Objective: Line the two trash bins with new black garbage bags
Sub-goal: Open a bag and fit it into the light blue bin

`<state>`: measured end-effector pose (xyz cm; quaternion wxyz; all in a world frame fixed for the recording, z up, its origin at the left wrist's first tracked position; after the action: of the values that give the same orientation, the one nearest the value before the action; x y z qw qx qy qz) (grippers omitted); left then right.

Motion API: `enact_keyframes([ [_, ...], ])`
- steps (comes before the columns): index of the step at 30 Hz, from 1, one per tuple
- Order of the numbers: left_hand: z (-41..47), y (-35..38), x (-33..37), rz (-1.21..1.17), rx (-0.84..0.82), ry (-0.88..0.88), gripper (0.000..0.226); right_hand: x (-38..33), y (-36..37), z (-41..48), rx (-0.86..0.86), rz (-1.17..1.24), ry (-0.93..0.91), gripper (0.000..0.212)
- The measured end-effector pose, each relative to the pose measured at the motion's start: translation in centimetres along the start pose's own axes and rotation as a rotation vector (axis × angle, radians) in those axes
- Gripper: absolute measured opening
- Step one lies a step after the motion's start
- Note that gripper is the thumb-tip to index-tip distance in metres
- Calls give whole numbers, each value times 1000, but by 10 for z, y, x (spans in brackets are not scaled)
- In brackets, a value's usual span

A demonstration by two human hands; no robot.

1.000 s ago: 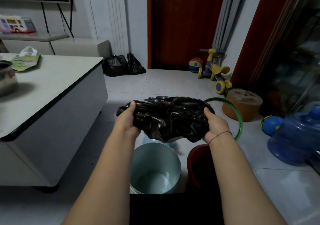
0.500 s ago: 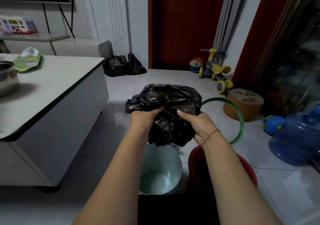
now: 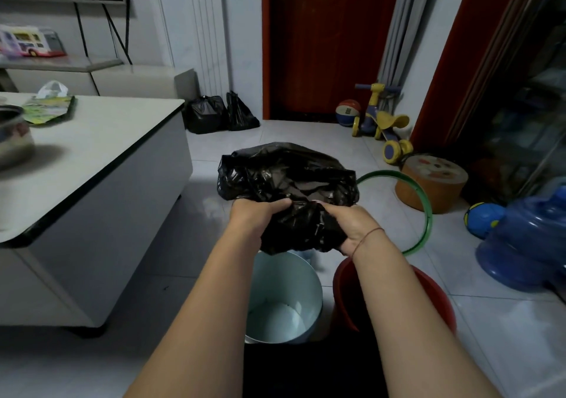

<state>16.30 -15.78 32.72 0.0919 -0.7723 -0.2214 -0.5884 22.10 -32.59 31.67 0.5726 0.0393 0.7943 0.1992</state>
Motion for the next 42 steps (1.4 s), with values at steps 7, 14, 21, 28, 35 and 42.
enact_keyframes([
  [7, -2, 24, -11, -88, -140, -111, 42, -10, 3, 5, 44, -148, -136, 7],
  [14, 3, -41, -9, -217, 309, -53, 23, -28, -51, 2, 274, 194, -207, 32],
  [21, 3, -7, 1, -169, -16, 22, 39, -21, -17, 2, 9, 73, -148, 38],
  [28, 15, -19, -17, 492, -105, -4, 18, 11, -2, 22, -68, -94, 3, 32],
  [35, 37, -64, -119, 961, -395, -218, 27, 119, -24, 33, -254, -114, 363, 45],
  [42, 43, -79, -151, 475, -243, -5, 36, 134, -67, 47, -79, -963, 41, 60],
])
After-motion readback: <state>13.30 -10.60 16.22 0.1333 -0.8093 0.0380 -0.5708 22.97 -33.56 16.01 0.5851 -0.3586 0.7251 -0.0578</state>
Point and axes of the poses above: each hand's wrist, its own z-axis towards the middle knuckle, its own y-axis out of the palm, x = y × z, the point moved 9 cm from there along z, towards the middle knuckle, and after that the axes turned 4 degrees about -x, right-handed, at the moved point
